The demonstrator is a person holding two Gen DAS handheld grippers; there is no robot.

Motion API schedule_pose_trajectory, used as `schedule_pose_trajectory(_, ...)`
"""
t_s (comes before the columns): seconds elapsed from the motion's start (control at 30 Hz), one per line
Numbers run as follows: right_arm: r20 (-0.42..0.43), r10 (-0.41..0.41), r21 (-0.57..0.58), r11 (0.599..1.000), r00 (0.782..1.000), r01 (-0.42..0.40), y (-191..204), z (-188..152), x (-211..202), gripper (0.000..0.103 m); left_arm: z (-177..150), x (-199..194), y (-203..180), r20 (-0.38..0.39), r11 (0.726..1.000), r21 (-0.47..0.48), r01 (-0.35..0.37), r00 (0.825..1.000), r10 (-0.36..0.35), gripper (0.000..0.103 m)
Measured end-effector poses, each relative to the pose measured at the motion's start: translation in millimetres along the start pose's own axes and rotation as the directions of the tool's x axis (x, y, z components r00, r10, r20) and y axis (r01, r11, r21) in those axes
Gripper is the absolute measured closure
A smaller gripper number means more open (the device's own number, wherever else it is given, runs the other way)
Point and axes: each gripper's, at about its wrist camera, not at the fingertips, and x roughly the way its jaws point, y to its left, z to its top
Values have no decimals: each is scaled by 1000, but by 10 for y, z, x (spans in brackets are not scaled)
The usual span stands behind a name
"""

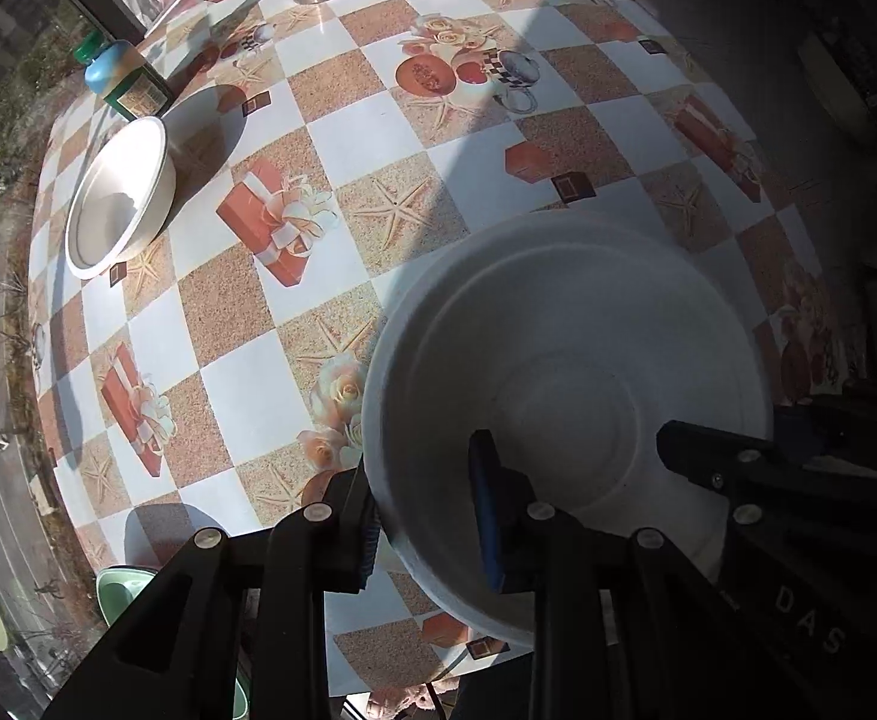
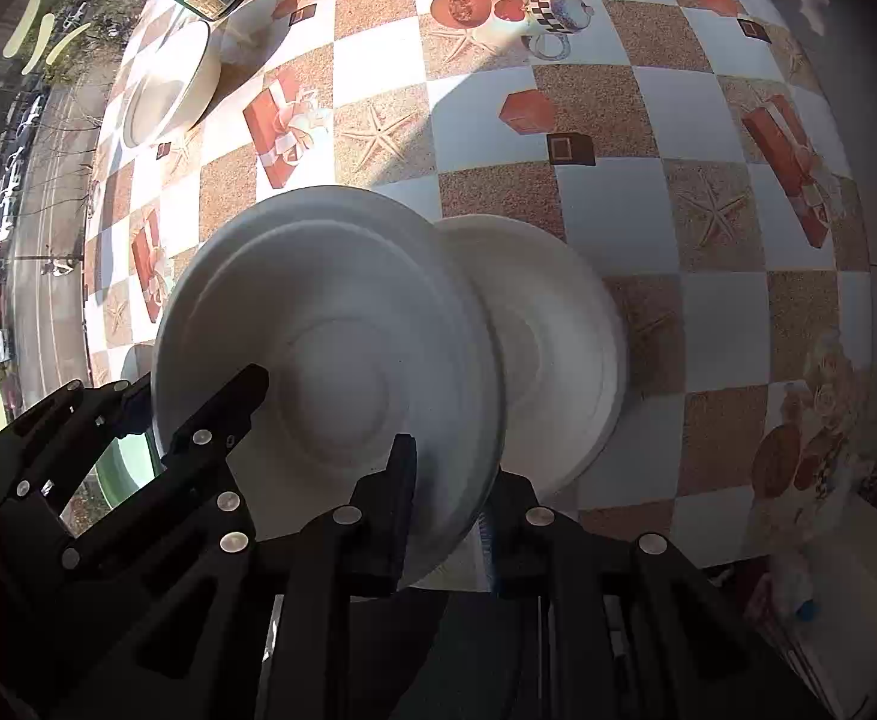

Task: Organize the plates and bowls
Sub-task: 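Lower the held white bowl into the placed bowl and open both grippers, then move both grippers to the white bowl beside the green-capped bottle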

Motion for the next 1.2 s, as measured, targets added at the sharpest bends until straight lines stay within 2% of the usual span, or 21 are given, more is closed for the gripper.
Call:
schedule_pose_trajectory(0.03,3,-5,20,1000,1000,5,-76,0,-15,81,15,17,-25,-3,1000,9,14,1000,-14,68)
schedule_pose_trajectory(0.07,4,-7,36,999,1000,6,-121,0,-10,81,22,30,-58,-14,1000,14,22,1000,-22,58)
schedule_pose_trajectory(0.1,6,-5,53,999,1000,5,-182,-2,-14,81,18,57,-56,-25,1000,17,18,1000,-17,42)
schedule_pose_trajectory(0.17,12,-9,83,997,1000,8,-311,3,-24,81,-18,71,-6,-23,1000,14,4,1000,-4,29)
schedule_pose_trajectory(0.2,14,-21,99,995,1000,19,-343,19,5,81,-45,83,55,-24,1000,6,4,1000,-4,28)
schedule_pose_trajectory(0.3,-20,-46,152,987,999,48,-501,67,101,77,-136,139,304,-49,999,-52,16,999,-18,26)
schedule_pose_trajectory(0.33,-25,-48,168,984,999,51,-575,74,104,59,-169,158,396,-56,997,-77,10,998,-15,25)
schedule_pose_trajectory(0.37,-20,-56,180,982,998,59,-602,85,104,34,-199,177,483,-64,995,-101,3,998,-10,25)
schedule_pose_trajectory(0.4,-6,-69,187,980,998,69,-624,92,83,29,-228,197,578,-72,992,-127,-4,997,-6,25)
schedule_pose_trajectory(0.5,5,-88,194,977,996,85,-661,142,18,29,-270,236,841,-91,980,-200,-16,996,-2,25)
schedule_pose_trajectory(0.63,26,-92,168,982,995,86,-554,281,-75,29,-226,191,1238,-78,955,-296,-33,997,10,25)
schedule_pose_trajectory(0.77,42,-75,89,993,996,71,-229,555,-153,29,-100,111,1661,-54,921,-386,-52,998,34,25)
schedule_pose_trajectory(1.0,65,-43,-55,997,997,47,533,1115,-209,29,152,65,2421,-33,841,-536,-74,997,67,25)
schedule_pose_trajectory(1.2,44,-13,-133,991,999,18,1091,1429,-80,29,330,123,2836,-34,778,-624,-76,997,70,25)
